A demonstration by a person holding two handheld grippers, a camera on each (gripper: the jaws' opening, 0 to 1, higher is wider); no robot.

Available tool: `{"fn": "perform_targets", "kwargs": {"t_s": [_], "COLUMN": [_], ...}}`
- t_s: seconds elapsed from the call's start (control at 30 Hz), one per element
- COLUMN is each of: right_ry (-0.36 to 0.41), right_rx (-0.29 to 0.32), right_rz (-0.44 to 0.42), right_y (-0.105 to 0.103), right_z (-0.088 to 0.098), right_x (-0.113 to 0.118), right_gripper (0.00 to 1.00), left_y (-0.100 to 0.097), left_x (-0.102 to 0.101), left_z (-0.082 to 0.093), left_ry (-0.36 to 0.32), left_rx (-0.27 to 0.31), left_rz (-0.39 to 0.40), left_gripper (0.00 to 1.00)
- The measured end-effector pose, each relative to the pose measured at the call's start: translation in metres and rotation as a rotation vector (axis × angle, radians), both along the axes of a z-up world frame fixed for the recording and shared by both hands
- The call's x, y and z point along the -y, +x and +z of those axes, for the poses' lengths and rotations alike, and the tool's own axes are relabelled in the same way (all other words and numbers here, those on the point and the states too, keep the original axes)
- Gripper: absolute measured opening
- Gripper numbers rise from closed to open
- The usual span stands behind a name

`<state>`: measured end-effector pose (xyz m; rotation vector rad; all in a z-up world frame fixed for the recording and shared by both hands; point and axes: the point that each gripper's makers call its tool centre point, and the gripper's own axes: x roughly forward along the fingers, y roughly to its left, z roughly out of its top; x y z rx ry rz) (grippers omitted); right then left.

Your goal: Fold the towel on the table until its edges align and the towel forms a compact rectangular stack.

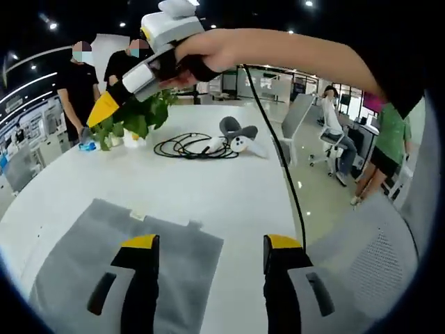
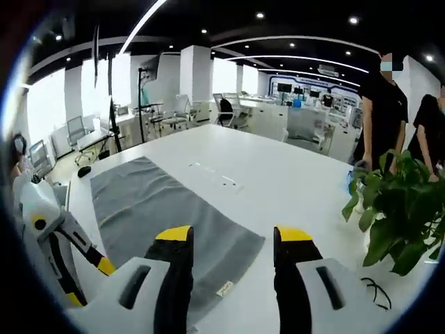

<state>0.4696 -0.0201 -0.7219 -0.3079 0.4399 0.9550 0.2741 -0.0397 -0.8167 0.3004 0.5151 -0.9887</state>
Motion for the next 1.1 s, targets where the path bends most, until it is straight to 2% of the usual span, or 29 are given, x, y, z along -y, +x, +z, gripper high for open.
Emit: {"fn": "perform_targets", "kwargs": {"t_s": [0.13,0.33,0.47,0.6,0.73,0.87,1.1], "right_ry": [-0.03,-0.072,-0.071,-0.064,-0.07,-0.071,-0.102], "right_rx": [-0.013,-0.059,-0.097,-0.116,-0.134,-0.156,-0.178], "right_rz": [0.012,0.028,0.027,0.035,0.048,0.041,0.038], "right_y": [0.008,0.018,0.023,0.027,0.031,0.035,0.047], "right_z": [-0.012,-0.042,-0.058,-0.069,-0.082,-0.097,-0.119], "right_x": [-0.005,-0.011,-0.017,-0.025,-0.029,-0.031,-0.03], "right_gripper": [0.43,0.42,0.4,0.4,0.4,0.4,0.4], "left_y": [0.001,-0.001,-0.005,-0.005,0.003,0.01,0.008], "left_x": [0.007,0.02,0.031,0.039,0.039,0.038,0.047], "left_z": [-0.008,-0.022,-0.032,-0.044,-0.057,-0.065,-0.084], "left_ry": [0.01,0.031,0.011,0.027,0.051,0.036,0.058], "left_rx": [-0.02,-0.018,-0.051,-0.07,-0.072,-0.092,-0.114], "left_rz": [-0.009,-0.068,-0.097,-0.11,-0.093,-0.07,-0.075], "left_gripper": [0.53,0.43,0.37,0.36,0.36,0.36,0.34]}}
